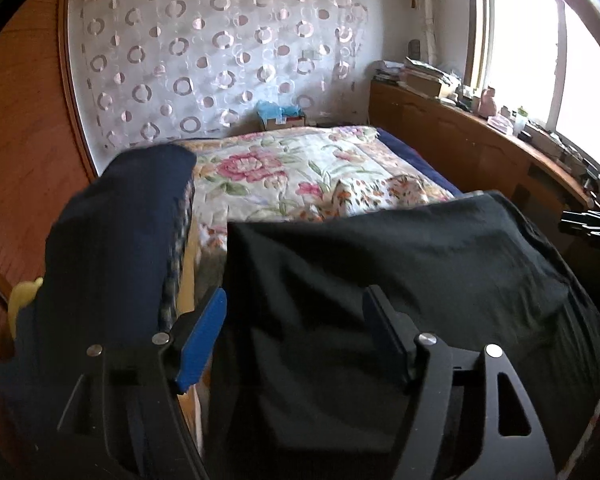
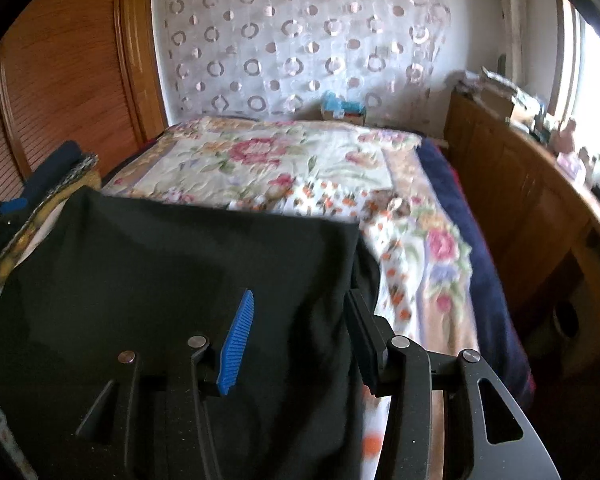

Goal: Fold small clothes

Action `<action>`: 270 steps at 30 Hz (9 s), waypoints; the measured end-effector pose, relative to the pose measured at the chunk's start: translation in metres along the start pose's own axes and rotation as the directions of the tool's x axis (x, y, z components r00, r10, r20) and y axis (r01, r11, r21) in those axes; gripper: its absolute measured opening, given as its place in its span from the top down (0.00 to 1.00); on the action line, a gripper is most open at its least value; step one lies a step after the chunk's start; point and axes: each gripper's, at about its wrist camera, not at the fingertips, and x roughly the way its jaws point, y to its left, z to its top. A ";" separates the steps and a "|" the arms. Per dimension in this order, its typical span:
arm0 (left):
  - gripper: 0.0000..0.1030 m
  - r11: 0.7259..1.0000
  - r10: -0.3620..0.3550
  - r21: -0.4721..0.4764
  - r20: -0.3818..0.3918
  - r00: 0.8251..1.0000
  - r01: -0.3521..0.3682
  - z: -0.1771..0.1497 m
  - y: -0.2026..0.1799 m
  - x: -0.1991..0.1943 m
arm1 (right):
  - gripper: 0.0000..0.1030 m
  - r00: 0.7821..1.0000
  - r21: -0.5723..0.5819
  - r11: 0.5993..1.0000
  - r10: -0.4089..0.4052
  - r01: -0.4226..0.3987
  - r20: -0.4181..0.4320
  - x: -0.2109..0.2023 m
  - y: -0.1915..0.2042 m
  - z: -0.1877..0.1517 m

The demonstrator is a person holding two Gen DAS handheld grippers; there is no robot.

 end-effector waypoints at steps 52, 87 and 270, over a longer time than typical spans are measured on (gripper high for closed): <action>0.95 0.997 -0.021 -0.072 0.065 0.998 0.025 -0.051 0.002 -0.064 | 0.97 0.985 -0.004 0.999 -0.044 0.045 0.170 -0.075 0.011 -0.016; 0.95 0.999 0.025 -0.047 0.035 0.999 -0.024 -0.138 -0.015 -0.131 | 0.96 0.994 -0.064 0.998 0.017 -0.010 0.104 -0.132 0.029 -0.093; 0.25 0.984 -0.178 0.024 0.135 0.975 0.176 -0.092 -0.065 -0.121 | 0.90 0.958 -0.220 0.939 -0.283 0.264 -0.056 0.077 0.029 0.066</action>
